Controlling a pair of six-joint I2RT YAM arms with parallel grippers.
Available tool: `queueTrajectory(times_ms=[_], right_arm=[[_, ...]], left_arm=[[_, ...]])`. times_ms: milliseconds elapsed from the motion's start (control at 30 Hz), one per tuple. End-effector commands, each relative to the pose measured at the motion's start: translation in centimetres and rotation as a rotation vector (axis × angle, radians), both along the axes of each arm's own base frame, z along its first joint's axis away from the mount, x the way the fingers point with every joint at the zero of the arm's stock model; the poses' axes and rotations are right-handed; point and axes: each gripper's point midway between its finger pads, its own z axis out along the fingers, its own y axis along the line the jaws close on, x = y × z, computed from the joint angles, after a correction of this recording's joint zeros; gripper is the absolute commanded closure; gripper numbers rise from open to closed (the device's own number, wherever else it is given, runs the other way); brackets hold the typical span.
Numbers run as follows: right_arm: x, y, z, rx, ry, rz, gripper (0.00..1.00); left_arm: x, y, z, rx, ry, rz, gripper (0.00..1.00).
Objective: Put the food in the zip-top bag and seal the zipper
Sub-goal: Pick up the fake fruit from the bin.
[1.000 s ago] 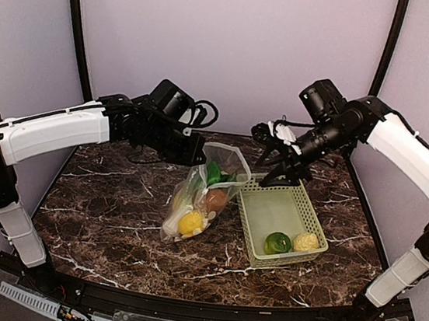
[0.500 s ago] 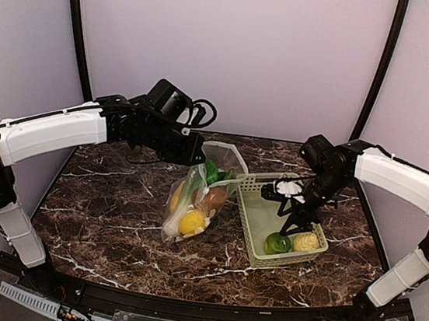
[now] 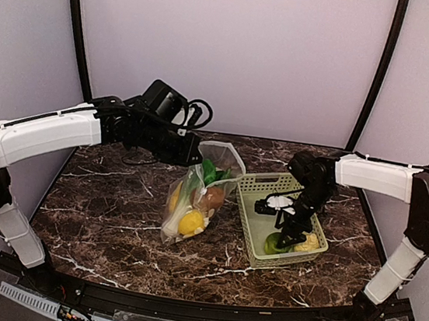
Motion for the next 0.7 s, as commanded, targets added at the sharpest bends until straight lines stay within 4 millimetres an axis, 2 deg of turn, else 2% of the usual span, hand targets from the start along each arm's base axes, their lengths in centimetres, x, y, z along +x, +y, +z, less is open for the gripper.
queueTrajectory(times_ms=[0, 233, 333, 433, 533, 667], right_arm=[[-0.5, -0.5, -1.5, -0.035, 0.046, -0.006, 0.23], [-0.2, -1.1, -3.1, -0.085, 0.048, -0.015, 0.2], [0.2, -1.3, -3.5, -0.1, 0.028, -0.023, 0.23], [0.8, -1.4, -3.7, -0.114, 0.002, -0.036, 0.3], [1.3, -1.0, -3.1, -0.095, -0.014, -0.048, 0.39], [2.1, -0.1, -1.1, -0.053, -0.048, -0.064, 0.47]], left_arm=[[-0.3, 0.6, 1.3, -0.027, -0.027, 0.005, 0.99], [-0.3, 0.6, 1.3, -0.028, -0.026, 0.005, 0.99], [-0.3, 0.7, 1.2, -0.029, -0.024, 0.006, 0.99], [-0.4, 0.6, 1.0, -0.034, -0.02, 0.006, 0.99], [-0.5, 0.6, 1.0, -0.038, -0.017, 0.004, 0.99], [-0.5, 0.6, 1.0, -0.04, -0.014, 0.004, 0.99]])
